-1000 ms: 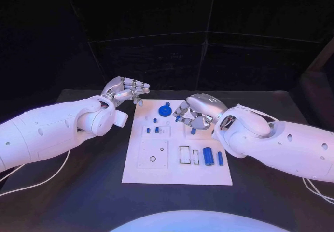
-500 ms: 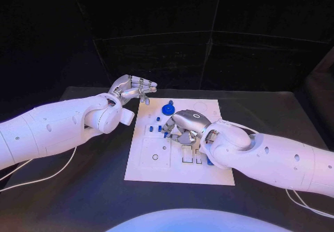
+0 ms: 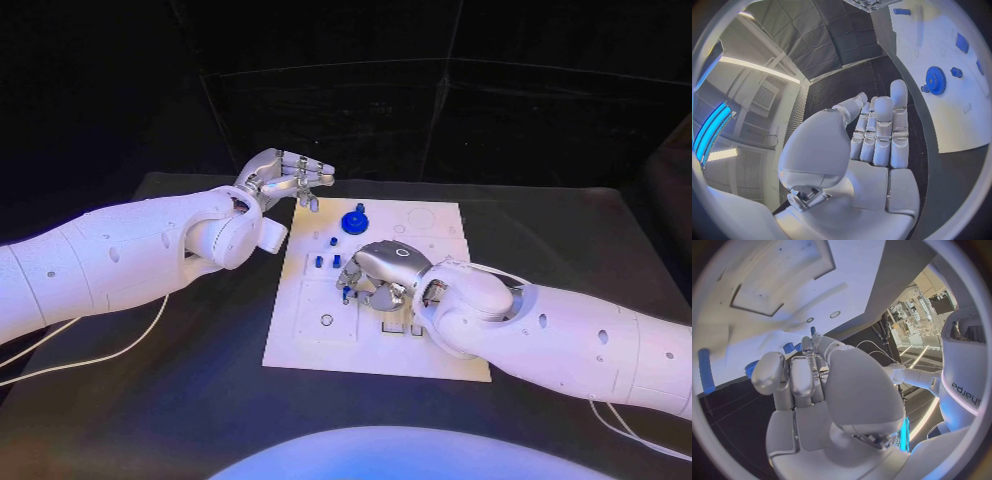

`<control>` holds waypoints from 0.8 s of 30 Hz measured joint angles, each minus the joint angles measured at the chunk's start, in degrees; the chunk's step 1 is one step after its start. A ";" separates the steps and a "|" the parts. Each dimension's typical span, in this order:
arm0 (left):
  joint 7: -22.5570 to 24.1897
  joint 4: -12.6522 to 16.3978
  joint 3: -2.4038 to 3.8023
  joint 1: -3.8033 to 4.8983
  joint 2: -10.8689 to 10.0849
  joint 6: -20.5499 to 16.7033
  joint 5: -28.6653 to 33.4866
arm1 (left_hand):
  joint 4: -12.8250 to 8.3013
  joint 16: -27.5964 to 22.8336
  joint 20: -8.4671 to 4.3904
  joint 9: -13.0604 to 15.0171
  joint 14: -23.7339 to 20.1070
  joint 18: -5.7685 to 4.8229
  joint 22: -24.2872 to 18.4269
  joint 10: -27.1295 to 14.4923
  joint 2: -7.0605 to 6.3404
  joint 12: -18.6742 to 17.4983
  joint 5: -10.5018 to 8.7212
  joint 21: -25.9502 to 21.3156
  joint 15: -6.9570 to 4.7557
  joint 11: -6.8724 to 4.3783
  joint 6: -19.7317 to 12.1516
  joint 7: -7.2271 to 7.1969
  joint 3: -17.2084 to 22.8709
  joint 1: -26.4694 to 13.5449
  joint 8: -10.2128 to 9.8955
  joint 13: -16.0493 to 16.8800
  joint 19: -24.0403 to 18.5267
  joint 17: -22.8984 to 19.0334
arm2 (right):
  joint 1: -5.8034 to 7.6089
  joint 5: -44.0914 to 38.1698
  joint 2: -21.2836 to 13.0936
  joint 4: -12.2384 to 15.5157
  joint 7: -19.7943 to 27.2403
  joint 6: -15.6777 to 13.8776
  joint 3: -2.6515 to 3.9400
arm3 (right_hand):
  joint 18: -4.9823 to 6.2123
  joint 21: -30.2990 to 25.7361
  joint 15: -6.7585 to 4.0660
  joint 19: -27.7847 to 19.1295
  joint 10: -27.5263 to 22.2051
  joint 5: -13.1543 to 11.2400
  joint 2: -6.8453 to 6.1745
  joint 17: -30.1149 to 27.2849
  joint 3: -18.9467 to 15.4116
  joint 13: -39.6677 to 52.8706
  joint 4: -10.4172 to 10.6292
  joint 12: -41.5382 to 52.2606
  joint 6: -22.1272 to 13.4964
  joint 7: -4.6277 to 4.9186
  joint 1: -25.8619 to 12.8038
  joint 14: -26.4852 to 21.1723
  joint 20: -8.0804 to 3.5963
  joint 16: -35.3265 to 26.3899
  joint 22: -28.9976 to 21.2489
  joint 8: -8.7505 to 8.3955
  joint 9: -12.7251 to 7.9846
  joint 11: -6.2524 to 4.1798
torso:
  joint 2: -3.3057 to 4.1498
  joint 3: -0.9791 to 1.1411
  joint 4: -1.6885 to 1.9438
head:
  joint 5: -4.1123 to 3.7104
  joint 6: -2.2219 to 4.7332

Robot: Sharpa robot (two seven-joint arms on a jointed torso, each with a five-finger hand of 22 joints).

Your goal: Assemble the parts on the task board

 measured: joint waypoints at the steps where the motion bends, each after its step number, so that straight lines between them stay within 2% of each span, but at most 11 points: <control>1: 0.00 0.00 0.00 0.00 0.02 0.00 0.00 | 0.16 0.00 0.00 0.00 0.00 0.00 -0.02 -0.12 0.04 0.00 0.00 -0.20 0.00 -0.12 0.00 0.00 -0.16 -0.04 0.18 0.06 0.00 -0.04 | -0.01 -0.14 0.06 -0.05 -0.08 0.14 0.00 | 0.00 0.00 0.00 0.00 0.00 0.00 0.05 0.00 0.00 0.00 0.00 0.00 0.00 0.00 -0.05 0.00 0.00 0.00 0.00 0.00 0.00 0.00 | 0.00 0.00 0.00 | 0.01 -0.05; 19: 0.00 -0.19 0.00 0.00 0.15 0.17 0.01 | 0.21 0.00 0.00 0.00 0.00 0.00 -0.16 -0.42 0.29 0.22 0.00 -0.23 0.00 0.00 -0.42 0.00 -0.53 -0.29 0.18 0.06 0.00 -0.18 | -0.20 -2.00 0.73 -0.35 -1.71 2.14 -0.06 | 0.00 0.00 0.00 0.00 0.00 -0.01 0.21 -0.07 -0.02 -0.01 0.01 0.00 -0.02 -0.02 -0.21 0.00 0.00 0.00 -0.05 -0.30 -0.04 0.00 | -0.01 -0.06 0.06 | 0.44 -0.54; 24: -0.02 -0.20 -0.01 0.00 0.12 0.24 0.01 | 0.21 0.00 0.00 0.00 0.00 0.00 -0.16 -0.42 0.29 0.22 0.00 -0.23 0.00 0.00 -0.42 0.00 -0.52 -0.29 0.18 0.10 0.00 -0.18 | -0.28 -2.41 1.02 -0.70 -2.16 3.09 -0.06 | 0.00 0.00 0.00 0.00 0.00 -0.01 -0.09 -0.15 0.13 0.00 -0.14 0.00 -0.03 -0.02 -0.51 0.00 0.00 0.00 -0.17 -0.31 -0.04 0.00 | -0.01 -0.07 0.07 | 0.53 -0.73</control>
